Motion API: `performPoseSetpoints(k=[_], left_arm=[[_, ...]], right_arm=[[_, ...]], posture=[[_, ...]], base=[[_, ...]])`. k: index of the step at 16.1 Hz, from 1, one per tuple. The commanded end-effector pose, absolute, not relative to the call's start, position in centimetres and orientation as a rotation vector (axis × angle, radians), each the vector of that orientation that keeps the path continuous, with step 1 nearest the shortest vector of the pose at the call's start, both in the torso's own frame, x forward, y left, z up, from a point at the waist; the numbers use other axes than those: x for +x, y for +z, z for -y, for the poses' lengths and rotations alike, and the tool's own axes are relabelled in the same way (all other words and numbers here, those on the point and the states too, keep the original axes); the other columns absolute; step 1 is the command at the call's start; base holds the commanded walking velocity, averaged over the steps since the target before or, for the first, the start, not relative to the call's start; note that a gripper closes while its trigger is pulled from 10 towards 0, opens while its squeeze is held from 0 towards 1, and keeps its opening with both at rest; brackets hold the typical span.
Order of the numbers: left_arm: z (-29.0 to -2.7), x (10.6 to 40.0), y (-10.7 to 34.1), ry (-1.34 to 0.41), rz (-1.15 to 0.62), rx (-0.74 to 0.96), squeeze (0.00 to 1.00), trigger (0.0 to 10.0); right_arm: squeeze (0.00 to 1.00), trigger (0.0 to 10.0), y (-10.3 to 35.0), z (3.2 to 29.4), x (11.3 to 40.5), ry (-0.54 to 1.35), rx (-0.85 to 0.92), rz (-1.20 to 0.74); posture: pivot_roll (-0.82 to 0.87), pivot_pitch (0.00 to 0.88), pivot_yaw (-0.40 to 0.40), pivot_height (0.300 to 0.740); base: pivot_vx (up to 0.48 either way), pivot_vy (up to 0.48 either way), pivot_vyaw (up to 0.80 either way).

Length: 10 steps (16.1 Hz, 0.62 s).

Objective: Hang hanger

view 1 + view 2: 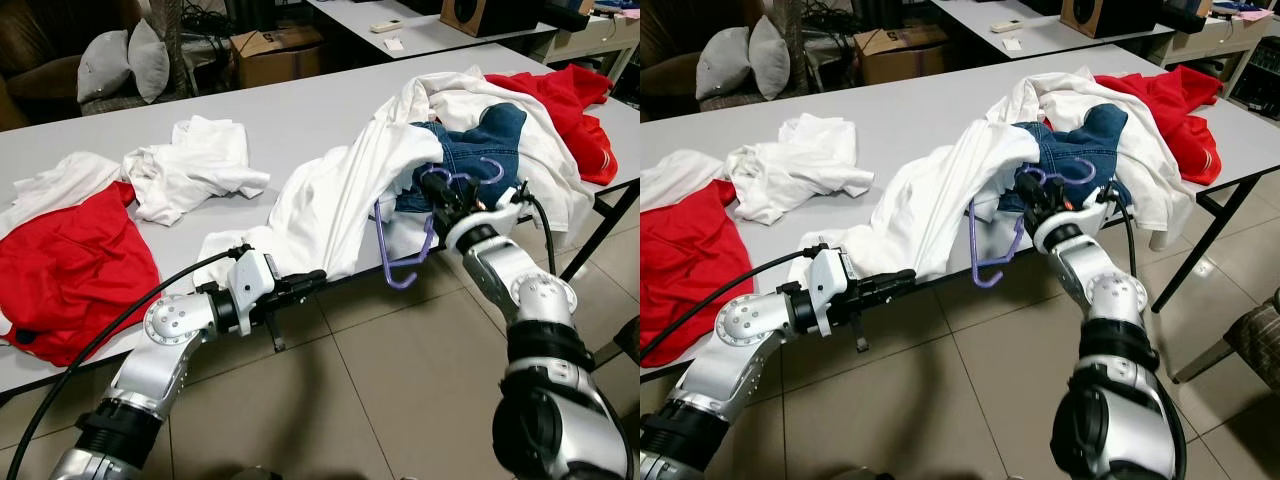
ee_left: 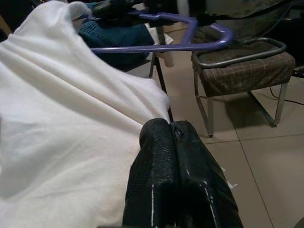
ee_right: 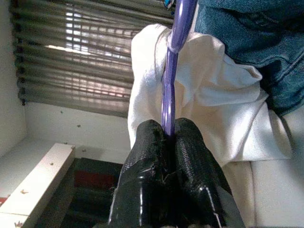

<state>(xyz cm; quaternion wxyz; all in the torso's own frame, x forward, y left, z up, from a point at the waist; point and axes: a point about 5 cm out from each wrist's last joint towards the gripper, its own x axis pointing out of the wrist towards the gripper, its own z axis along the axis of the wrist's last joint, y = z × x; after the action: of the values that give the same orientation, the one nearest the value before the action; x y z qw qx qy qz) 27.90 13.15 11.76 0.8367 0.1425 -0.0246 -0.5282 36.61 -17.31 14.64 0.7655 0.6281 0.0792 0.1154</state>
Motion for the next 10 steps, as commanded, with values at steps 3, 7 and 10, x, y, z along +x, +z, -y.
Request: performPoseSetpoints(k=[3, 7, 10], left_arm=[[-12.9, 27.4, 11.4, -1.166, 0.024, 0.307, 0.0, 0.0], [-12.4, 27.4, 11.8, -1.176, 0.035, 0.294, 0.0, 0.0], [-11.6, 27.3, 12.1, -1.194, 0.047, 0.265, 0.0, 0.0]], right_arm=[[0.0, 10.0, 15.7, 18.2, 37.4, 0.21, 1.371, -0.086], [0.0, 10.0, 15.7, 18.0, 38.3, 0.177, 1.353, -0.084], [0.0, 10.0, 15.8, 17.6, 38.8, 0.171, 1.353, -0.08]], posture=[[-0.09, 0.0, 0.032, 0.74], [-0.09, 0.0, 0.032, 0.74], [-0.08, 0.0, 0.03, 0.74]], base=[[0.0, 0.0, 0.0], [0.0, 0.0, 0.0], [0.0, 0.0, 0.0]])
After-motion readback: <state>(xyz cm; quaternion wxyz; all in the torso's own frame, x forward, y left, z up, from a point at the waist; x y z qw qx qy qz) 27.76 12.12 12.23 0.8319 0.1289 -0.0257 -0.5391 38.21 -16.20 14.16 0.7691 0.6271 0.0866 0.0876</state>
